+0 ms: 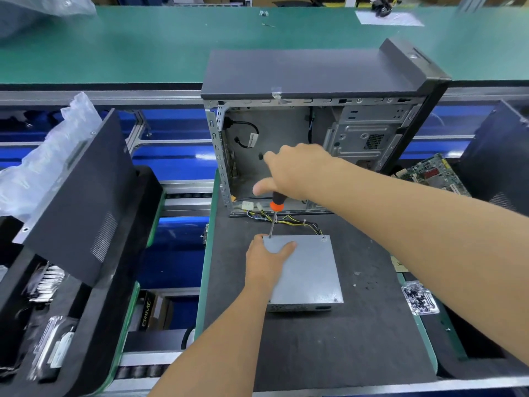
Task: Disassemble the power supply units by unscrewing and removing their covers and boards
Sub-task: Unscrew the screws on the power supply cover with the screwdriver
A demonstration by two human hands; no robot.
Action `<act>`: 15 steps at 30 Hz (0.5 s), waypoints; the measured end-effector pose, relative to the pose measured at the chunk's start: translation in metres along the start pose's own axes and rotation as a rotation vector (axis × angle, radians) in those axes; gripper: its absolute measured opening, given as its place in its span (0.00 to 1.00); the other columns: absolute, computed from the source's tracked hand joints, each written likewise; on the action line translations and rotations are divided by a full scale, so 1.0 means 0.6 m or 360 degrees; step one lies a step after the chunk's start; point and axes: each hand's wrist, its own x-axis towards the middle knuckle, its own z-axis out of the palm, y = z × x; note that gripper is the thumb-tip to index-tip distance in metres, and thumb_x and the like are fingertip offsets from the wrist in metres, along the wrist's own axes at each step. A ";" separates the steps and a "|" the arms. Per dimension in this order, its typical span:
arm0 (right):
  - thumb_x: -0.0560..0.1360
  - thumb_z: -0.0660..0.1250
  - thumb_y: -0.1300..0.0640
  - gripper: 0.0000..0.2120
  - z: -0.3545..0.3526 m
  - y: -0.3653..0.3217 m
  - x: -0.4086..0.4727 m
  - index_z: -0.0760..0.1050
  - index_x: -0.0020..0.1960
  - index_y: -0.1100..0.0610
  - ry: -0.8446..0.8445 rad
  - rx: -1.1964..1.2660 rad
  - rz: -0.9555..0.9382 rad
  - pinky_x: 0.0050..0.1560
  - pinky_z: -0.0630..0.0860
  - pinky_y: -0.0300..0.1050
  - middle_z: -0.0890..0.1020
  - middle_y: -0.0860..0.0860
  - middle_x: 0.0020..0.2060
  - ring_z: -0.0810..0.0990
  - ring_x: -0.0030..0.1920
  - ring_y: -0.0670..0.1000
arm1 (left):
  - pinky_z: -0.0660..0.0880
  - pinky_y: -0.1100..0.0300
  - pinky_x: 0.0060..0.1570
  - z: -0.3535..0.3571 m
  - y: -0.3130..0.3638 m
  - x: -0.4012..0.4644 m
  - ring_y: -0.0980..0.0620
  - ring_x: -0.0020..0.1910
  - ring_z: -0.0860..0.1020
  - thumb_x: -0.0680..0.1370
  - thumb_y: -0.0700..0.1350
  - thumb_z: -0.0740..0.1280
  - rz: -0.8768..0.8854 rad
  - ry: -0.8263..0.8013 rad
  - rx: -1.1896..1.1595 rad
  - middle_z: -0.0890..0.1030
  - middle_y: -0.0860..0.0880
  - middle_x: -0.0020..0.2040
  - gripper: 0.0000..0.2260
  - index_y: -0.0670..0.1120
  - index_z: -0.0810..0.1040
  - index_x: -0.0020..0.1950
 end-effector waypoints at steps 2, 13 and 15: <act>0.79 0.50 0.31 0.30 -0.001 -0.001 -0.001 0.68 0.44 0.59 0.0087 -0.0304 -0.0018 0.29 0.59 0.45 0.66 0.51 0.34 0.69 0.34 0.55 | 0.79 0.51 0.47 0.000 0.001 0.001 0.47 0.52 0.79 0.67 0.62 0.78 0.0003 -0.0003 0.0010 0.78 0.49 0.54 0.24 0.51 0.74 0.53; 0.72 0.70 0.37 0.23 0.007 0.008 0.001 0.68 0.59 0.48 -0.0190 0.0550 -0.0089 0.49 0.74 0.53 0.72 0.51 0.52 0.73 0.54 0.58 | 0.80 0.51 0.51 0.000 0.002 -0.003 0.48 0.54 0.78 0.68 0.60 0.78 -0.0009 0.0022 -0.0001 0.78 0.50 0.55 0.25 0.49 0.75 0.56; 0.76 0.59 0.31 0.30 0.002 -0.001 -0.006 0.65 0.69 0.50 -0.0135 0.0268 0.0051 0.42 0.71 0.52 0.73 0.54 0.52 0.73 0.50 0.59 | 0.80 0.49 0.52 -0.001 0.003 -0.003 0.49 0.54 0.79 0.68 0.60 0.78 -0.0016 0.0013 -0.0016 0.79 0.50 0.55 0.24 0.49 0.75 0.56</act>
